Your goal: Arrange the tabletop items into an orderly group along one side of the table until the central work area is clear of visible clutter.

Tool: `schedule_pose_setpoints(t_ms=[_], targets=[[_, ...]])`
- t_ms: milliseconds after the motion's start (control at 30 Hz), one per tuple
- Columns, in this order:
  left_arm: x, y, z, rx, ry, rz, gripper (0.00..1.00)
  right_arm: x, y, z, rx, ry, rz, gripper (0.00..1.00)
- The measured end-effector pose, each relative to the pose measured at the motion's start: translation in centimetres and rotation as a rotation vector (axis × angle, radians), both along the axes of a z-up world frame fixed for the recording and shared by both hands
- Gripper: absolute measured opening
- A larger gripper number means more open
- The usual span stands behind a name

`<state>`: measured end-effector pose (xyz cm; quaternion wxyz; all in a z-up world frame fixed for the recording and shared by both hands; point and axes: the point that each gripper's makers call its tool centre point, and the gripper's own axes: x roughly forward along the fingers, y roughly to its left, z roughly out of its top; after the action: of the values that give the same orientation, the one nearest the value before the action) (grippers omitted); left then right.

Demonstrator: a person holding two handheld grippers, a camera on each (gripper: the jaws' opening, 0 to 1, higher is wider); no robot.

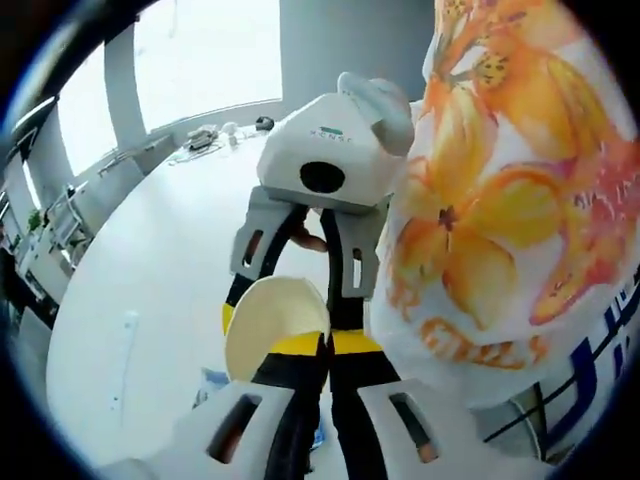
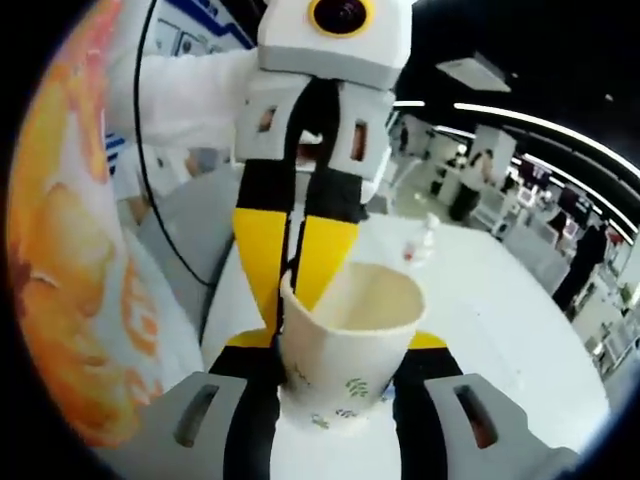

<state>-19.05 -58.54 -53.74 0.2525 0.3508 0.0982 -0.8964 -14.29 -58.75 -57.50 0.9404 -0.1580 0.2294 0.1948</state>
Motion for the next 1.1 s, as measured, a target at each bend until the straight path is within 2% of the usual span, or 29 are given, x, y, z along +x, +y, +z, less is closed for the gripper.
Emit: schedule_pose_setpoints(t_ms=[100, 267, 533, 700, 800, 833, 900, 1000, 1100], targets=[[0.3, -0.1, 0.0, -0.007, -0.017, 0.007, 0.00, 0.0, -0.4, -0.2, 0.064, 0.016, -0.051, 0.41], [0.8, -0.1, -0.4, 0.000, -0.054, 0.007, 0.00, -0.1, -0.6, -0.5, 0.050, 0.022, -0.058, 0.39], [1.1, -0.1, -0.3, 0.005, -0.062, 0.018, 0.00, 0.0, -0.7, -0.6, 0.084, 0.026, -0.068, 0.39], [1.4, 0.4, -1.4, 0.042, -0.107, 0.010, 0.00, 0.0, -0.6, -1.8, 0.110, 0.086, -0.083, 0.41], [1.6, 0.3, -1.6, 0.040, -0.123, 0.011, 0.00, -0.5, -1.1, -2.7, 0.061, 0.107, -0.084, 0.41], [1.9, 0.2, -1.7, 0.042, -0.127, 0.017, 0.00, -0.9, -1.5, -3.3, 0.039, 0.132, -0.091, 0.40], [3.1, 0.0, -2.1, 0.048, -0.152, 0.040, 0.00, -1.3, -2.2, -3.8, 0.037, 0.142, -0.116, 0.42], [5.0, -0.5, -2.6, 0.038, -0.194, 0.059, 0.00, -1.9, -3.2, -3.7, 0.137, 0.137, -0.204, 0.51], [6.8, -1.0, -3.3, 0.050, -0.221, 0.074, 0.00, -2.6, -4.2, -3.7, 0.234, 0.134, -0.270, 0.52]])
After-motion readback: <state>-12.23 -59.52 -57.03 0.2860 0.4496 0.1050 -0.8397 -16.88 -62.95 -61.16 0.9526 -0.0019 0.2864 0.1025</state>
